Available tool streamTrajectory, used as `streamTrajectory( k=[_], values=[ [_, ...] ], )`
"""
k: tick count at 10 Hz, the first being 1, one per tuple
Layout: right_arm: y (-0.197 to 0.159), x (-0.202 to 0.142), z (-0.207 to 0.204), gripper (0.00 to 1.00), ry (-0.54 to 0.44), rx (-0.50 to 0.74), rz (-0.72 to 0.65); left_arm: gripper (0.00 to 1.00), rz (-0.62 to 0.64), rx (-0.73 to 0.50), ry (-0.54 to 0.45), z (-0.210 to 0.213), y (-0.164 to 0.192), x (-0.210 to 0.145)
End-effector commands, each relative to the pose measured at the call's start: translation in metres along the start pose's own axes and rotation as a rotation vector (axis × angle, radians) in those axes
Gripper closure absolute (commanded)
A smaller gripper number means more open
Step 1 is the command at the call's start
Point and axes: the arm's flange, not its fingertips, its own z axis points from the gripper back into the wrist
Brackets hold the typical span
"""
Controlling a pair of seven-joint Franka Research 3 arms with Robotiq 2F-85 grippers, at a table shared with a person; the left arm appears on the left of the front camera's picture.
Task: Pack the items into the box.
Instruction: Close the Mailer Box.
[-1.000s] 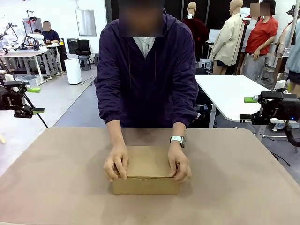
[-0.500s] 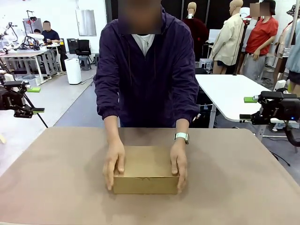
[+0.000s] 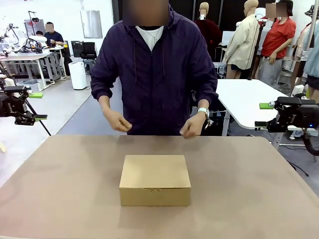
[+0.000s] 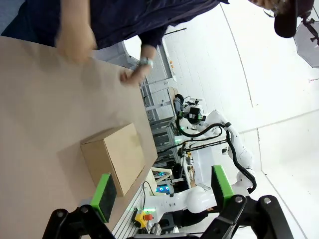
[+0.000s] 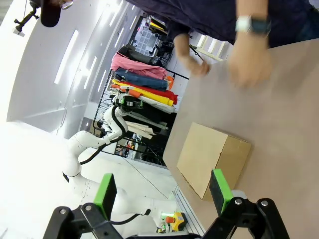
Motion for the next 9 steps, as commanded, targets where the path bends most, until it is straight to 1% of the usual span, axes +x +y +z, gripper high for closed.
streamTrajectory(
  k=[1, 9],
  values=[
    [0.0018, 0.0007, 0.0, 0.0, 0.001, -0.001, 0.01, 0.0, -0.013, 0.011, -0.002, -0.0009, -0.0027, -0.0051],
    [0.0018, 0.0007, 0.0, 0.0, 0.001, -0.001, 0.01, 0.0, -0.013, 0.011, -0.002, -0.0009, -0.0027, -0.0051]
  ],
)
